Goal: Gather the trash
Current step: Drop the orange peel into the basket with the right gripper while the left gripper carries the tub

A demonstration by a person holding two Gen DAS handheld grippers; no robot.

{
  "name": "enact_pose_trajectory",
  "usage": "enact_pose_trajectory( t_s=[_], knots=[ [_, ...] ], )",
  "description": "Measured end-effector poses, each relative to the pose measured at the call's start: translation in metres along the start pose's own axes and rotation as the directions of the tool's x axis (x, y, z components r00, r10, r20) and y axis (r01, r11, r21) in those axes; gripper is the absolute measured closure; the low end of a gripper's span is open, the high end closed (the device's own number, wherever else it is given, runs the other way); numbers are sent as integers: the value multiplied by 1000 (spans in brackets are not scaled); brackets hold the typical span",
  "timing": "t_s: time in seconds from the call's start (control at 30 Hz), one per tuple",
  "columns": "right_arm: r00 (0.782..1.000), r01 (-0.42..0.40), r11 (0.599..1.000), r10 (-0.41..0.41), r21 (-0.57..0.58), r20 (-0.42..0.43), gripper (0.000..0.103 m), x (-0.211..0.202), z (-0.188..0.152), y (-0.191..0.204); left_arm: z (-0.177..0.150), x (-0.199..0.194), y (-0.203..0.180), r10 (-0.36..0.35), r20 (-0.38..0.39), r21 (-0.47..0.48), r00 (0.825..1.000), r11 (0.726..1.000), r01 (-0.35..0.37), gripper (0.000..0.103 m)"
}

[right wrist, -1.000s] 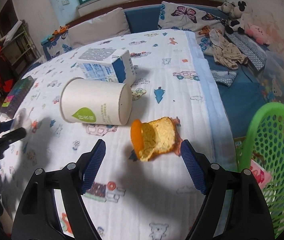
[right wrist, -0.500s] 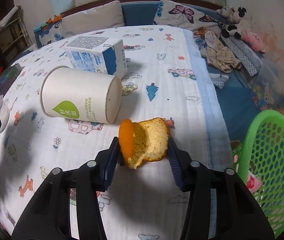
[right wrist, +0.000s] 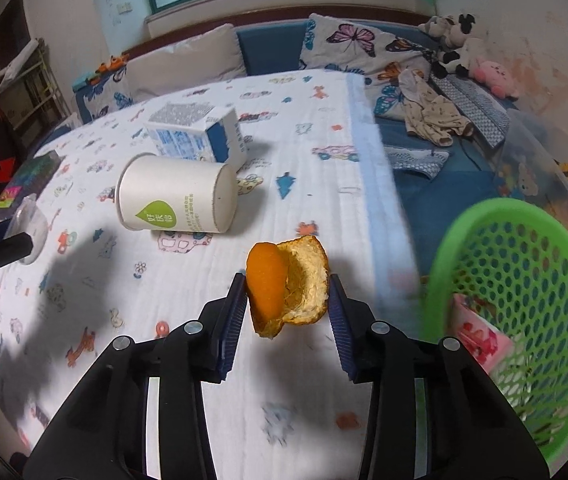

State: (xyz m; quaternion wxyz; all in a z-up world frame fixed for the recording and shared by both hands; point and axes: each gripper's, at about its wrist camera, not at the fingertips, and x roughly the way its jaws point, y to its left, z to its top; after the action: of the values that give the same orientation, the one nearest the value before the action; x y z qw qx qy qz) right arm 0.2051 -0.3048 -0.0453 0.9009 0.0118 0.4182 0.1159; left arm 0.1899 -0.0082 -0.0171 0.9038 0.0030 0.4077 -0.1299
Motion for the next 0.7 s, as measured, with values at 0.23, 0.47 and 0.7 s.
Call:
enact_pose_trajectory(
  t_s=[0.23, 0.47, 0.7],
  knots=[
    [998, 55, 996, -57, 73, 32, 62, -39, -13, -47, 8, 0, -29, -48, 7, 40, 999, 998, 48, 37],
    [988, 147, 976, -153, 163, 27, 60, -64, -32, -104, 19, 3, -67, -97, 10, 94, 995, 991, 96, 37],
    [979, 195, 956, -201, 222, 8, 59, -74, -51, -140, 29, 8, -107, -142, 2, 152, 990, 978, 140, 37]
  ],
)
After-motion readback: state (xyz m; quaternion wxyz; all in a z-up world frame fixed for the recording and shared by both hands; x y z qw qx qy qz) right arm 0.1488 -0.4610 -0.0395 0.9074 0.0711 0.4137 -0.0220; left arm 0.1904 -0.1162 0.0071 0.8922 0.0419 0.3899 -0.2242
